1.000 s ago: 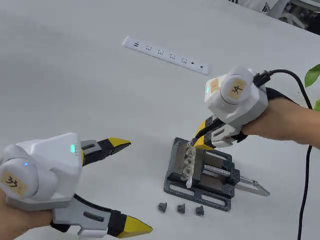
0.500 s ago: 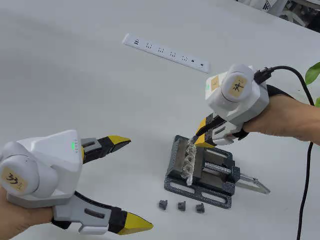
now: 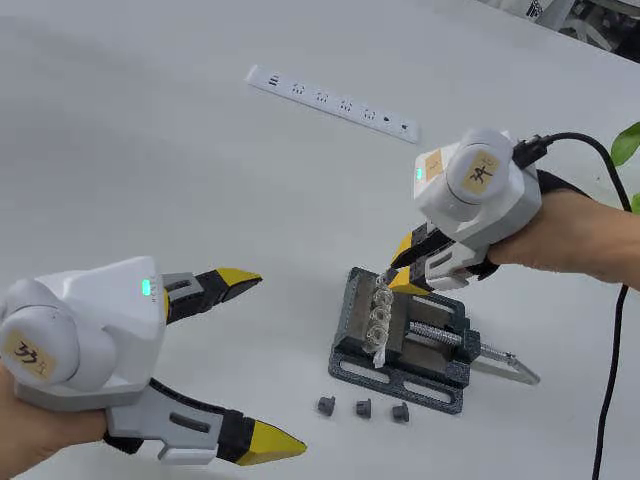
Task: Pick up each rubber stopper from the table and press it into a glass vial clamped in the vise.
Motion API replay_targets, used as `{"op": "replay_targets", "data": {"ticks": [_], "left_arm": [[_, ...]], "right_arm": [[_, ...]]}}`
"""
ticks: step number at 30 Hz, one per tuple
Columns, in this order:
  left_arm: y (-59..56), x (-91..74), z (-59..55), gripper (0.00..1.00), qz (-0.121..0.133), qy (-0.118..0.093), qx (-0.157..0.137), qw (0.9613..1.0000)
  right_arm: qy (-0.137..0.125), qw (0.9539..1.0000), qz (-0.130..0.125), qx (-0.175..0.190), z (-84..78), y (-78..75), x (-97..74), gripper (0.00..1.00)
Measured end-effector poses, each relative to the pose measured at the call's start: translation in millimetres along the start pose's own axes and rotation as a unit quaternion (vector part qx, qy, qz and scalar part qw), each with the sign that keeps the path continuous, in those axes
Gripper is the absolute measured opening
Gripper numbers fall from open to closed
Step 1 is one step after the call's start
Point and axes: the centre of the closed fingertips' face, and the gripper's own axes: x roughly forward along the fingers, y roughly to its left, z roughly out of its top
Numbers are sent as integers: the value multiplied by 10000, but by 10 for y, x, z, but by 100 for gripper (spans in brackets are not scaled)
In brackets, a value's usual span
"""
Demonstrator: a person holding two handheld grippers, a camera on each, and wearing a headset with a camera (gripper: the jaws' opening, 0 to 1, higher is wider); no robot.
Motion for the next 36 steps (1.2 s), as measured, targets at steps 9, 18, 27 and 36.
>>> {"op": "replay_targets", "data": {"ticks": [9, 18, 27, 36], "left_arm": [[5, -1, -11, 95, 5, 10, -8, 10000], [0, 9, -14, 95, -9, 10, -16, 10000], [6, 2, -14, 94, -7, -2, -34, 10000], [17, -2, -10, 94, -9, -20, -46, 10000]], "right_arm": [[-124, 9999, -108, -6, 24, -21, -88, 4], [-140, 9999, -88, -5, 11, -5, -74, 1], [-120, 9999, -60, -30, 13, 11, -37, 1], [-86, 9999, -61, -69, 32, -20, -12, 0]]}}
